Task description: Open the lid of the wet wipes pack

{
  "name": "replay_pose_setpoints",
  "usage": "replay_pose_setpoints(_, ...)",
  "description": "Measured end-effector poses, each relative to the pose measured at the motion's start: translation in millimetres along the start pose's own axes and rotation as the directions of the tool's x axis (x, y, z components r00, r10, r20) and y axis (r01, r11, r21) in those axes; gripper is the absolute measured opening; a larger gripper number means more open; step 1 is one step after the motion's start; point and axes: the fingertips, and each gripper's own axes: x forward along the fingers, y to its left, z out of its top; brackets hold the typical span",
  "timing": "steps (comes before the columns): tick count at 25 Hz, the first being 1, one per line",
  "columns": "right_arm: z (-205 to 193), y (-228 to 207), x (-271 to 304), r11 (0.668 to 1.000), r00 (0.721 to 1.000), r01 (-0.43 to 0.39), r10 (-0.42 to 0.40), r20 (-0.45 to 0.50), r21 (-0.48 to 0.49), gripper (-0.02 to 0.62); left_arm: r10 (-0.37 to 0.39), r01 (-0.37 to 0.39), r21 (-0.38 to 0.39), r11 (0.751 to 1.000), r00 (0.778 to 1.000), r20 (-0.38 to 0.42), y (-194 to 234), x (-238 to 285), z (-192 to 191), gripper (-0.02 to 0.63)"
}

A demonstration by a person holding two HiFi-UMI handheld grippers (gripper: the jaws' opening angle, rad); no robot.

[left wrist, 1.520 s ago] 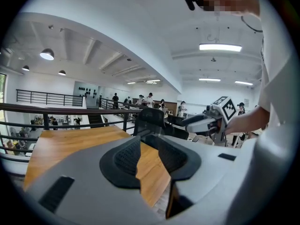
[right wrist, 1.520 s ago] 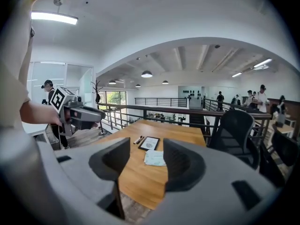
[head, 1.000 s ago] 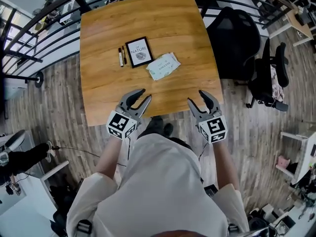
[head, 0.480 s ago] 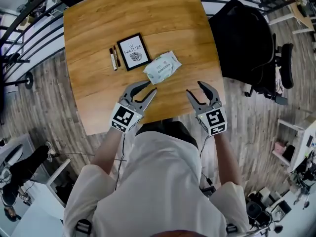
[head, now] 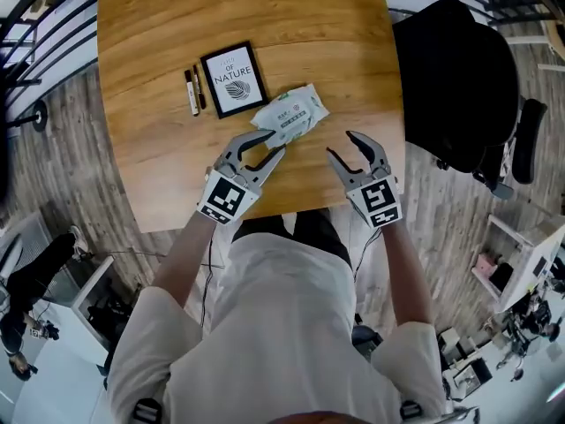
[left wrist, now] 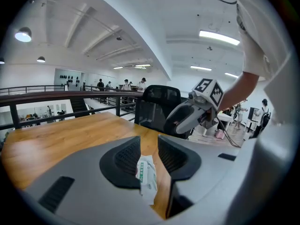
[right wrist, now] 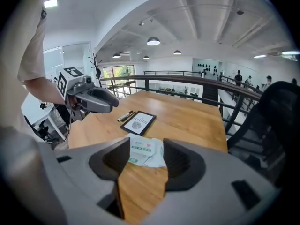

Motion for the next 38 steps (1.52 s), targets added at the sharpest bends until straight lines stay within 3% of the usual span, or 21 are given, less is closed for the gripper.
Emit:
replay_pose_setpoints(9, -42.1, -28.6, 72.5, 0.981, 0.981, -0.172, 0.162, -0.105, -0.095, 0.207, 0.056, -0.049, 0.076, 0.996, 0.994, -0.094, 19.4, 63.8, -50.9, 0.112)
replay_pose_setpoints(19, -88.2, -40.2, 138.7, 0.932, 0.936, -0.323, 0.289, -0.198, -0.163, 0.206, 0.055, -0.030, 0.128, 0.991, 0.980, -0.194, 24.2, 116.4, -111.7, 0.130)
replay_pose_setpoints(32, -107.4, -36.2, 166.3, 0.898, 0.910, -0.396, 0.356, -0.212, -0.190, 0.206, 0.074, 0.001, 0.259, 0.966, 0.958, -0.277, 15.9, 145.3, -146.2, 0.155)
replay_pose_setpoints(38, -111.2, -33.0, 169.4, 0.896, 0.908, -0.405, 0.371, -0.195, -0.182, 0.206, 0.133, -0.008, 0.361, 0.933, 0.937, -0.323, 15.5, 150.1, -155.8, 0.160)
